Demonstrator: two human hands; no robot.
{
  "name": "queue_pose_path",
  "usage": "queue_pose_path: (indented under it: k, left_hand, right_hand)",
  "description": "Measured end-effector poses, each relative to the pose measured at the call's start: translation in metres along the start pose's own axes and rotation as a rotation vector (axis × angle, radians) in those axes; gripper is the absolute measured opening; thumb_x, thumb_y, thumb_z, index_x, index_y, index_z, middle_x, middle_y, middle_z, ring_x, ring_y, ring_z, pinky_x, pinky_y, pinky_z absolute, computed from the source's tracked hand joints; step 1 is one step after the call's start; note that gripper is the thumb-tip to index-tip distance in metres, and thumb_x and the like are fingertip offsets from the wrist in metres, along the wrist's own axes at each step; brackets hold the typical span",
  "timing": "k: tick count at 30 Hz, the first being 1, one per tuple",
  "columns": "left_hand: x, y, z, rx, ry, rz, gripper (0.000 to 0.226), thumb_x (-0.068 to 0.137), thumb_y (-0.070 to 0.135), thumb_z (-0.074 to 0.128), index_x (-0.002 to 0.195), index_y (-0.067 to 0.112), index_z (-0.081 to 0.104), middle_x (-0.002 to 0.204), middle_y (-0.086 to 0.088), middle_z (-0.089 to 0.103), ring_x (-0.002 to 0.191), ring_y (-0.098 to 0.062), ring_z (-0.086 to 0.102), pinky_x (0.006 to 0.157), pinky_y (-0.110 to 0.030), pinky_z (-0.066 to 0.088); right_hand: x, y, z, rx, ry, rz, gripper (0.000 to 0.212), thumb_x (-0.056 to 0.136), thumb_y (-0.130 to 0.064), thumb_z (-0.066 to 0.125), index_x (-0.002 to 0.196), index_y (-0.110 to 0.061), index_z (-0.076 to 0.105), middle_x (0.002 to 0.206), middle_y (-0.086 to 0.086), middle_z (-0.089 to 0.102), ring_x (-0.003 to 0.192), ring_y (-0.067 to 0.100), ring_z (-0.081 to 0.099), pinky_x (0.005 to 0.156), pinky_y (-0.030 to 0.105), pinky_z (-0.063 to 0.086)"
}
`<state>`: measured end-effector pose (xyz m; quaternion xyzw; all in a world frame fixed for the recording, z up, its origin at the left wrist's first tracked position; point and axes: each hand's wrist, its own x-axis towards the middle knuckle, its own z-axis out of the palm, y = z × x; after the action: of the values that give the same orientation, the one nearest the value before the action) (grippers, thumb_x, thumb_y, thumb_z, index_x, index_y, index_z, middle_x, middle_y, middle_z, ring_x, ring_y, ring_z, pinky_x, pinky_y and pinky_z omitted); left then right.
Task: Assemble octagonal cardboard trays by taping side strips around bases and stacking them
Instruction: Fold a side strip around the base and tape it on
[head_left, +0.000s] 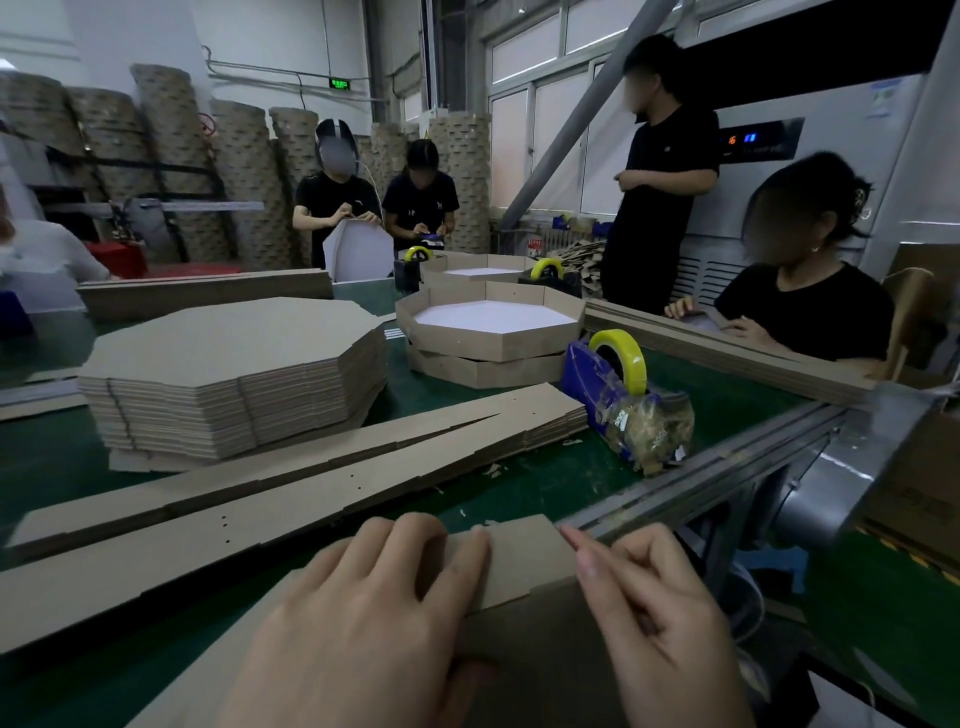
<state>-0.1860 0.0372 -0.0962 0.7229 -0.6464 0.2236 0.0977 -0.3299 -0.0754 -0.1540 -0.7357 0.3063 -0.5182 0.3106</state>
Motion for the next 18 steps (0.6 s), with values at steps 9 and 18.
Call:
queue_pose_path:
  k: [9,18]
  left_hand:
    - [0.014,0.021,-0.029,-0.200,-0.093,-0.066,0.048,0.077,0.064,0.032,0.097,0.047,0.072,0.088,0.009,0.065,0.073,-0.010,0.065,0.046,-0.021,0.040]
    - [-0.016,0.006,-0.035,-0.343,0.057,-0.153,0.053,0.089,0.067,0.025,0.107,0.045,0.070,0.094,0.016,0.063,0.083,0.002,0.049,0.055,-0.003,0.032]
  right_hand:
    - [0.010,0.000,-0.012,0.069,-0.069,-0.067,0.027,0.088,-0.056,0.053,0.100,-0.043,0.073,0.088,-0.014,0.052,0.089,0.004,0.056,0.075,0.011,0.041]
    - [0.043,0.015,-0.031,0.122,-0.376,0.108,0.028,0.084,-0.052,0.050,0.091,-0.034,0.070,0.090,-0.011,0.068,0.087,0.001,0.061,0.076,0.022,0.043]
